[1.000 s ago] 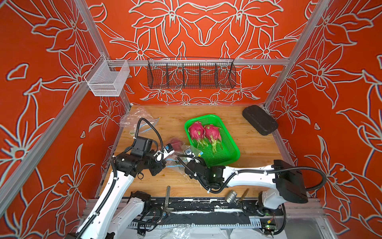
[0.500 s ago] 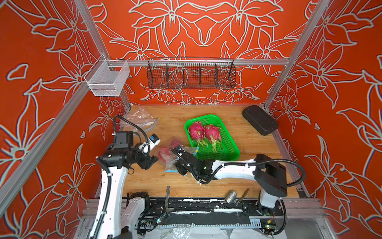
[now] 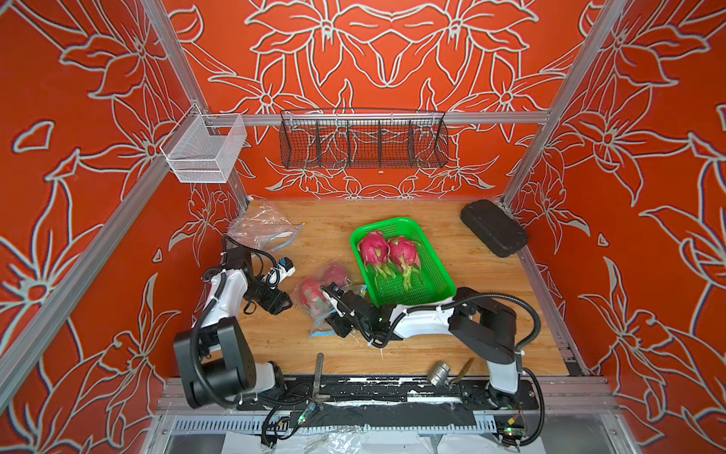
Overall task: Open the zip-top bag and take out the dragon fruit
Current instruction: Pick up the dragon fruit from the zipper food storage bag.
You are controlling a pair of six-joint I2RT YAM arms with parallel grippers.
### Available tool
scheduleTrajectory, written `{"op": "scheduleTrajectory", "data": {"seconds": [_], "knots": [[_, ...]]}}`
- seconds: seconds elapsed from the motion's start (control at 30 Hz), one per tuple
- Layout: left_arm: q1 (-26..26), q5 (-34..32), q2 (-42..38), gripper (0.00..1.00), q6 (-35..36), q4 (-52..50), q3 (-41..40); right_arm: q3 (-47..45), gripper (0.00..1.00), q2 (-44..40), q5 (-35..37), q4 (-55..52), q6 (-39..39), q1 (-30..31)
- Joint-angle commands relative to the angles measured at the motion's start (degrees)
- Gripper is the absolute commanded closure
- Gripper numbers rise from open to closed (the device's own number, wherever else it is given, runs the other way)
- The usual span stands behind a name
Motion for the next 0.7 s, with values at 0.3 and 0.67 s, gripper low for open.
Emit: {"op": "scheduleTrajectory", "data": {"seconds": [0.3,0.67], "knots": [[-7.2,-2.7,10.3,0.49,-0.9,8.6,0.1,-2.0,1.00,0.5,-8.6,9.2,2.3,-2.2],[-7.7,-7.5,10.1,1.00,-4.5,14.5,-1.3,-7.1,0.91,-6.4,-7.7,9.1,3.7,-2.0]]}}
